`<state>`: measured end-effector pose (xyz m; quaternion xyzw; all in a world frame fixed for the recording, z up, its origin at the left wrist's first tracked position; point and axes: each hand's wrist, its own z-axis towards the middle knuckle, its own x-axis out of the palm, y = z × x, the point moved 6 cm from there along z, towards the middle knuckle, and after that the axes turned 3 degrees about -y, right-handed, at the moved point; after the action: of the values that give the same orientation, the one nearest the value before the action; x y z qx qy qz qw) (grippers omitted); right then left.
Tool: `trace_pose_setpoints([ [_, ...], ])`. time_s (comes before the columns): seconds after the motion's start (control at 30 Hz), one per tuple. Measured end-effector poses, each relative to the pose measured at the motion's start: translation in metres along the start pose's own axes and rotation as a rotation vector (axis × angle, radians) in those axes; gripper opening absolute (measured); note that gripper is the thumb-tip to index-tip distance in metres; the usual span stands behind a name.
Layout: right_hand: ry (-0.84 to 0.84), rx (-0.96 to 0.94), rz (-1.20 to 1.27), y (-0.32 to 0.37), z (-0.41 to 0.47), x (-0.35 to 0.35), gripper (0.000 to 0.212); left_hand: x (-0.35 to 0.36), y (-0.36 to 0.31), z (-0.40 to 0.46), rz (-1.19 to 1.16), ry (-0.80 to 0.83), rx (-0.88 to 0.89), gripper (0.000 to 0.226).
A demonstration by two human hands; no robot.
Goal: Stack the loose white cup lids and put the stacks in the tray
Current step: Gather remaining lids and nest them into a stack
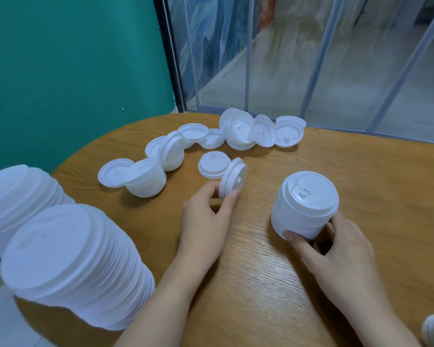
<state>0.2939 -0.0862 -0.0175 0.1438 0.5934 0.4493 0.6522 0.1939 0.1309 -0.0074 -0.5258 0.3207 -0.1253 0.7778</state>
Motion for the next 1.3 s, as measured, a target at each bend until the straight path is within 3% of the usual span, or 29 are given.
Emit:
trace_pose_setpoints([
  [0.1, 0.0, -0.008, 0.001, 0.002, 0.0, 0.0, 0.04, 0.001, -0.002, 0.0, -0.218, 0.018, -0.111, 0.003],
  [0.17, -0.001, -0.009, 0.014, 0.002, 0.0, -0.001, 0.039, 0.002, 0.003, -0.001, -0.236, 0.021, -0.179, 0.011],
  [0.27, 0.003, -0.021, -0.004, 0.002, 0.001, -0.001, 0.04, 0.002, 0.016, 0.002, -0.077, -0.029, -0.195, 0.016],
  [0.37, 0.006, -0.027, -0.031, 0.001, 0.001, 0.0, 0.04, 0.002, 0.019, 0.003, 0.272, -0.039, -0.126, 0.026],
  [0.43, 0.005, -0.027, -0.036, 0.0, 0.001, 0.0, 0.04, 0.005, 0.014, 0.001, 0.397, -0.002, -0.093, 0.043],
  [0.57, 0.002, -0.029, -0.04, 0.0, 0.002, 0.0, 0.041, 0.013, 0.007, -0.004, 0.506, 0.062, -0.031, 0.077],
  [0.87, 0.005, -0.027, -0.038, -0.002, 0.002, 0.0, 0.041, 0.013, 0.017, 0.004, 0.574, 0.022, -0.049, 0.082],
  [1.03, 0.006, -0.027, -0.048, -0.005, 0.003, 0.002, 0.041, 0.011, 0.011, 0.006, 0.401, -0.005, -0.03, 0.059],
  [1.3, -0.003, -0.031, -0.05, -0.008, 0.002, 0.003, 0.041, 0.011, -0.049, 0.0, -0.028, -0.066, 0.199, 0.058],
])
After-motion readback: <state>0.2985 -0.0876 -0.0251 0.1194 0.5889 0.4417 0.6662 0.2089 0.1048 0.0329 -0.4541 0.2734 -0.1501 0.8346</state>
